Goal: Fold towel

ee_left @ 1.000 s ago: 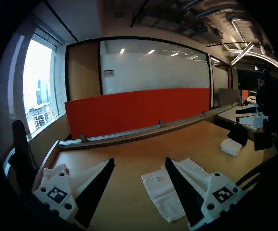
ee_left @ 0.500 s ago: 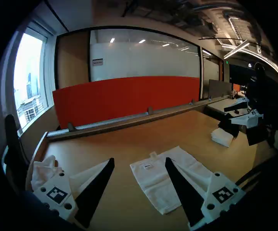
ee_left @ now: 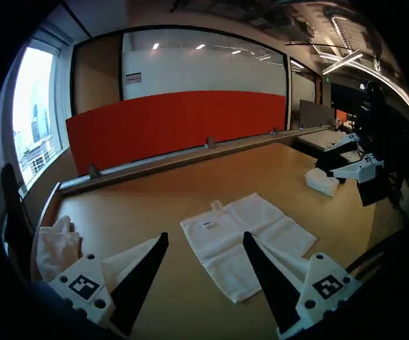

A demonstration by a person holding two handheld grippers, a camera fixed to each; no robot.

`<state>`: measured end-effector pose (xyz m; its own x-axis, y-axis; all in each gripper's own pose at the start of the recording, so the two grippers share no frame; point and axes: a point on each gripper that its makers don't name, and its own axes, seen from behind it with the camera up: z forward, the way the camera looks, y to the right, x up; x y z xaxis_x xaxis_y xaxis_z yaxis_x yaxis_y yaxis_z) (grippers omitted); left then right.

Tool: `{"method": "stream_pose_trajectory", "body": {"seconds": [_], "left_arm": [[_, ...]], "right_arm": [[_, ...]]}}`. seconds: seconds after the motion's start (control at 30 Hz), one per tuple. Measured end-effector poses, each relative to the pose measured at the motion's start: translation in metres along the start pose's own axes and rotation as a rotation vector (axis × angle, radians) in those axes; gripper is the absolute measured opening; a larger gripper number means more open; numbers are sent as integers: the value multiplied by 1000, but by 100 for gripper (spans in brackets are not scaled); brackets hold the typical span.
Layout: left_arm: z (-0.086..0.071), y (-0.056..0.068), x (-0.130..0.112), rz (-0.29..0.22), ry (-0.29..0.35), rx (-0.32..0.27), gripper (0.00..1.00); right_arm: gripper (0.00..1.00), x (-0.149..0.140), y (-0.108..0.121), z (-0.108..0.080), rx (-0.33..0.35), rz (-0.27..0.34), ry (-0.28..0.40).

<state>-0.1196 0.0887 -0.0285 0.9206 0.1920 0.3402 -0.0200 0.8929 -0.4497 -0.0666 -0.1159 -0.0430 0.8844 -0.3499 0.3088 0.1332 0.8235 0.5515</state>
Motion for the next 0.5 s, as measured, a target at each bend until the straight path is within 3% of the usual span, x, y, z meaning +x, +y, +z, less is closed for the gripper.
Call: {"method": "stream_pose_trajectory", "body": {"seconds": [0.5], "left_arm": [[26, 22, -59, 3, -94, -45, 98]], "right_arm": [[100, -68, -15, 27, 46, -9, -104]]}}
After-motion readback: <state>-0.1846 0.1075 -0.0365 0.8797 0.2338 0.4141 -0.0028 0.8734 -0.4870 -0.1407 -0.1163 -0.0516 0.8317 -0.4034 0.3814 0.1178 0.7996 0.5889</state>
